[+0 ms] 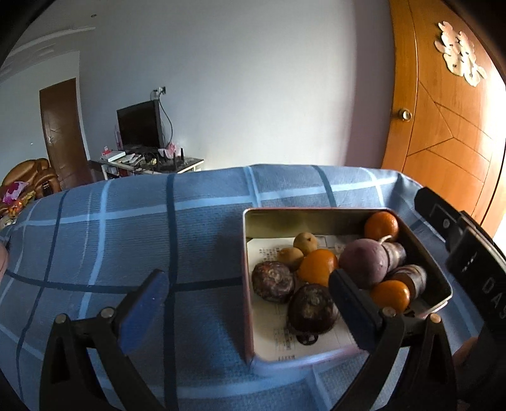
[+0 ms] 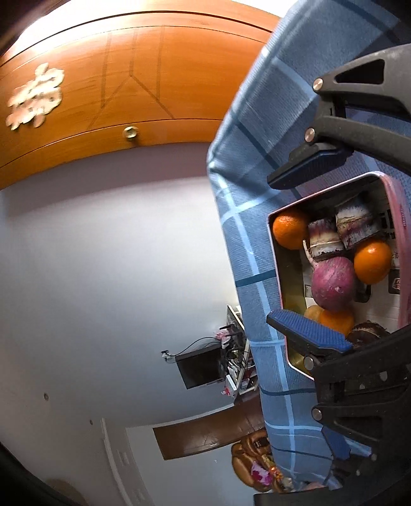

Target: Organize fruits

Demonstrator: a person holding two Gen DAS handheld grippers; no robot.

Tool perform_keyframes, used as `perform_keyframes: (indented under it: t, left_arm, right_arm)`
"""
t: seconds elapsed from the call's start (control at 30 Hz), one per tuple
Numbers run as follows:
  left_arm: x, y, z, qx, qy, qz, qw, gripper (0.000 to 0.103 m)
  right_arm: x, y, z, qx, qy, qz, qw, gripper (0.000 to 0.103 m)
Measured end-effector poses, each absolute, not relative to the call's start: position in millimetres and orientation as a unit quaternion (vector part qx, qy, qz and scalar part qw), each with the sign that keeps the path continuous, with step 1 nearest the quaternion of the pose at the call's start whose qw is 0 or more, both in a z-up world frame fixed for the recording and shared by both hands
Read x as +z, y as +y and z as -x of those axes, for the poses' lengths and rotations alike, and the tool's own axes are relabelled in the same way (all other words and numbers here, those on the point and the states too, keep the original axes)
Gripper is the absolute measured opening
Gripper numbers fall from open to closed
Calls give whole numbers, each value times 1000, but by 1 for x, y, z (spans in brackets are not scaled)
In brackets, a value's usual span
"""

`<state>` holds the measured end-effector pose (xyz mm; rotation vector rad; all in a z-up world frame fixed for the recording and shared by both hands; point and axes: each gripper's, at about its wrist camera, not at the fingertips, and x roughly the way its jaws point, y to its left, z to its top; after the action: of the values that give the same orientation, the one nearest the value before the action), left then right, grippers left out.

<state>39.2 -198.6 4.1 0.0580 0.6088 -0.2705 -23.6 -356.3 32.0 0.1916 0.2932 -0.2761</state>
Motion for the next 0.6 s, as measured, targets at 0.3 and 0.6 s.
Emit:
perform_keyframes:
  t: [0.3,0.6]
  left_arm:
    - [15,-180,-2,-126,239,-20,963,103]
    - [19,-163,28,-125,203,-16,971,103]
  right_arm:
    - [37,-331,50,-140,129,-35,981,80]
    - [41,-327,90,-144,72,-45,986,80]
